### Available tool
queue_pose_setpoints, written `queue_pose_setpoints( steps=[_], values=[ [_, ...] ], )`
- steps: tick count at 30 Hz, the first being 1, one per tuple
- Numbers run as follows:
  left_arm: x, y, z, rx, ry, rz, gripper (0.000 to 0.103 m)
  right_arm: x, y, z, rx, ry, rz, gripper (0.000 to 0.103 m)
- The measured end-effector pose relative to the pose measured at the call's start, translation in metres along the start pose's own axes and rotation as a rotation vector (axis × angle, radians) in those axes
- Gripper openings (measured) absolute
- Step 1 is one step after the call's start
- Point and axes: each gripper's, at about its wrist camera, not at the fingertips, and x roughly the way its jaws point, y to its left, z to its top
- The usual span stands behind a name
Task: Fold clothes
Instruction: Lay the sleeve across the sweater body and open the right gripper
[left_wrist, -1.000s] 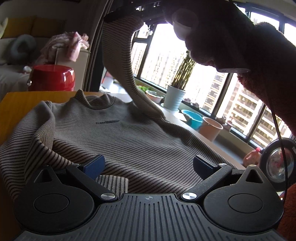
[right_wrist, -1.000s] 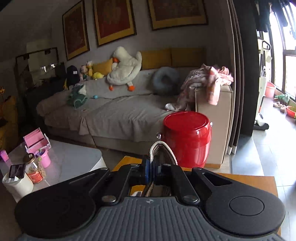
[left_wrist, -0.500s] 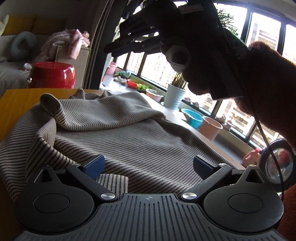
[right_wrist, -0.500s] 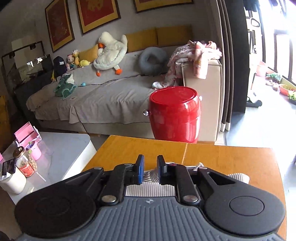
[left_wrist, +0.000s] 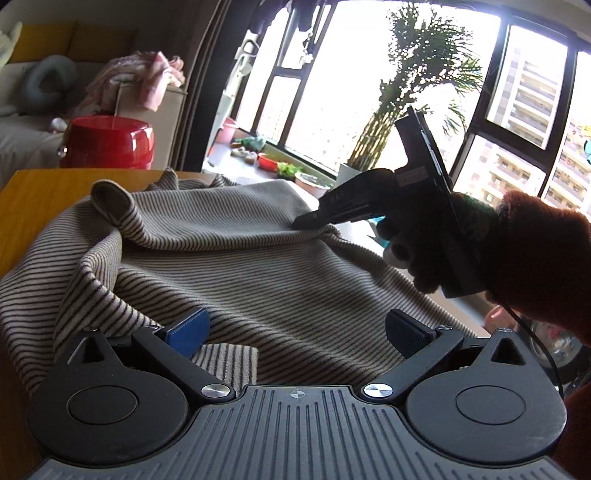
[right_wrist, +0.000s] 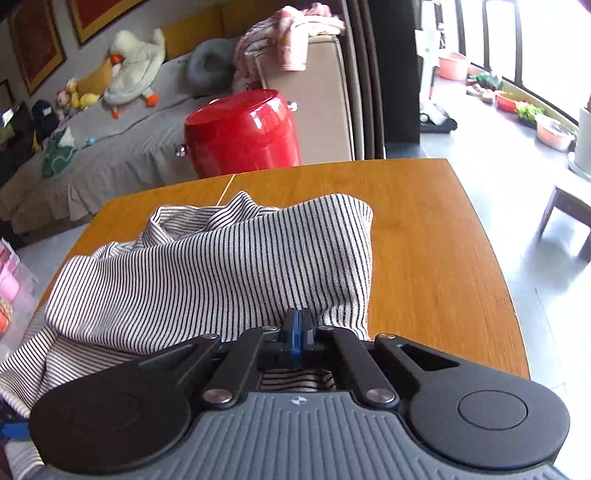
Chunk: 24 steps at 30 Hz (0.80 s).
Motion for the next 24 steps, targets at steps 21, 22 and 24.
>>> queue_pose_setpoints(
  steps=[21,22,24],
  values=[
    [0.007,0.011,-0.001,-0.078,0.043,0.019,0.103,-0.025,0.049,-0.041,-0.613,-0.149,-0.193,0.02],
    [0.007,0.011,-0.001,-0.079,0.044,0.027,0.103,-0.025,0.043,-0.038,-0.575,-0.152,-0.201,0.02],
    [0.006,0.01,-0.002,-0.079,0.046,0.044,0.103,-0.025,0.032,-0.031,-0.5,-0.159,-0.218,0.02]
  ],
)
